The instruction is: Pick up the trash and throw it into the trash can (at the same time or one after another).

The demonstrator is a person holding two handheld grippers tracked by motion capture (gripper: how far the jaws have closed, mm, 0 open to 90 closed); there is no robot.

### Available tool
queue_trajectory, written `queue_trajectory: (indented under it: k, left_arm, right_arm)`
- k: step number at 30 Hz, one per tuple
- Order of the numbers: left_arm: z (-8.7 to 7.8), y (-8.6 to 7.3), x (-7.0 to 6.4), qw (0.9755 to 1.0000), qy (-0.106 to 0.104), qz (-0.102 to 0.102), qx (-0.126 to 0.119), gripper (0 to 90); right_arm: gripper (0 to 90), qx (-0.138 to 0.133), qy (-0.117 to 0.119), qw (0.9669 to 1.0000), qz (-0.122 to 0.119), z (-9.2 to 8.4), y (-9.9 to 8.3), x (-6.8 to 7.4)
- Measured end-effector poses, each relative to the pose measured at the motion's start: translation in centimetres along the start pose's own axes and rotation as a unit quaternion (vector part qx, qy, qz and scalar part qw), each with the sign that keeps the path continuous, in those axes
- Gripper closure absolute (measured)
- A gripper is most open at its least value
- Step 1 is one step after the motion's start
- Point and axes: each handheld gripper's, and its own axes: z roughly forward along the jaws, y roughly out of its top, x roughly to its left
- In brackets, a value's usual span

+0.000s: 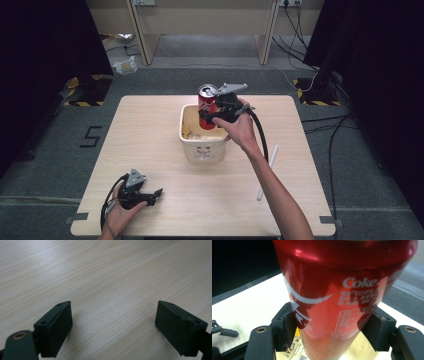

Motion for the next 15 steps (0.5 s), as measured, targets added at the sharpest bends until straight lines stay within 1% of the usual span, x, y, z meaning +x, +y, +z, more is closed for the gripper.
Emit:
queue_trajectory:
  k: [1, 3, 6, 7, 9, 10, 14, 15]
  left_arm:
    - [0.0, 0.0, 0.0, 1.0000, 0.000, 0.000, 0.000, 13.6]
    - [0.0, 0.0, 0.0, 1.0000, 0.000, -0.001, 0.000, 13.6]
    - [0.0, 0.0, 0.0, 1.0000, 0.000, -0.001, -0.001, 13.6]
    - [0.0, 0.0, 0.0, 1.0000, 0.000, -0.001, 0.000, 13.6]
    - [0.0, 0.0, 0.0, 1.0000, 0.000, -0.001, 0.000, 13.6]
    - [0.0, 0.0, 0.0, 1.0000, -0.001, 0.000, 0.001, 13.6]
    - [0.0, 0.0, 0.0, 1.0000, -0.001, 0.000, 0.001, 13.6]
    - [0.0, 0.0, 0.0, 1.0000, -0.001, 0.000, 0.001, 13.6]
  right_arm:
    - [33.8, 0.001, 0.001, 1.0000, 0.001, 0.3, 0.0, 0.1]
    - [33.8, 0.006, 0.002, 1.0000, -0.006, 0.9, -0.2, 0.2]
    - [33.8, 0.011, 0.002, 0.9999, -0.005, 1.5, -0.3, 0.4]
    - [33.7, 0.016, 0.005, 0.9999, -0.003, 2.2, -0.4, 0.7]
    - [33.7, 0.019, 0.006, 0.9998, -0.003, 2.5, -0.4, 0.8]
    - [33.7, 0.023, 0.007, 0.9997, -0.006, 3.0, -0.6, 1.0]
    - [33.7, 0.031, 0.009, 0.9995, -0.007, 3.7, -0.8, 1.3]
    - [33.7, 0.040, 0.009, 0.9992, -0.005, 4.2, -1.0, 1.5]
